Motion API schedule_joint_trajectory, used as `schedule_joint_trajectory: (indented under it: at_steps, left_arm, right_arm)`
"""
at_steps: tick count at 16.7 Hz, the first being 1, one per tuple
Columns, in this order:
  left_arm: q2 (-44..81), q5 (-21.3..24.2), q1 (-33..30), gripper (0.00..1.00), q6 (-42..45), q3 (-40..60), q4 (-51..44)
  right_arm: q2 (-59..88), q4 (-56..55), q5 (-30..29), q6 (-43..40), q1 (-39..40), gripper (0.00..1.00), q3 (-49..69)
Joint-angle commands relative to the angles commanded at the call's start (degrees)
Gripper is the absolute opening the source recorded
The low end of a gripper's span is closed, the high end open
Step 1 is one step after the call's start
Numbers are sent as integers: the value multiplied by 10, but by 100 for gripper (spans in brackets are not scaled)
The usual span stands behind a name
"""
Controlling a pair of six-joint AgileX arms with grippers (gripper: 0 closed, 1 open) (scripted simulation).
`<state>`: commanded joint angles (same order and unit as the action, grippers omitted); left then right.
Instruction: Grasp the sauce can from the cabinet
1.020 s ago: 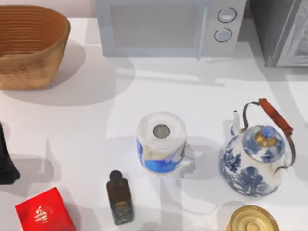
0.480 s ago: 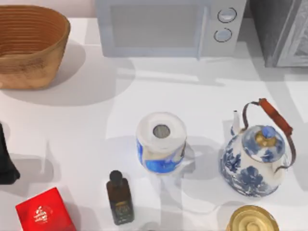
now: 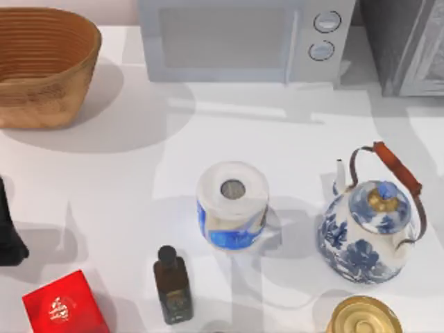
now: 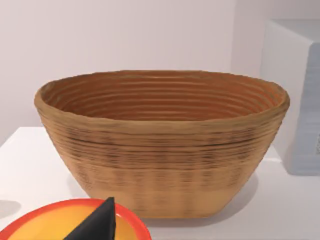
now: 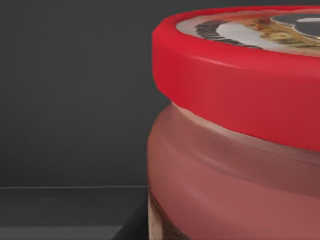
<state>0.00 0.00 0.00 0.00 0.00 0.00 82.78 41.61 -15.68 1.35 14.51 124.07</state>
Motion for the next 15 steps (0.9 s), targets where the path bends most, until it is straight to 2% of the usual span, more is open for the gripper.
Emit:
schedule_joint_trajectory:
  at_steps: [6, 9, 12, 15]
  left_arm:
    - [0, 0, 0, 100, 0, 0, 0]
    - [0, 0, 0, 100, 0, 0, 0]
    - [0, 0, 0, 100, 0, 0, 0]
    - [0, 0, 0, 100, 0, 0, 0]
  right_arm:
    - [-5, 3, -1, 1, -1, 0, 1]
    - [-34, -14, 3, 1, -7, 0, -35]
    - [-101, -49, 14, 0, -19, 0, -125]
    - [-194, -96, 33, -1, -34, 0, -269]
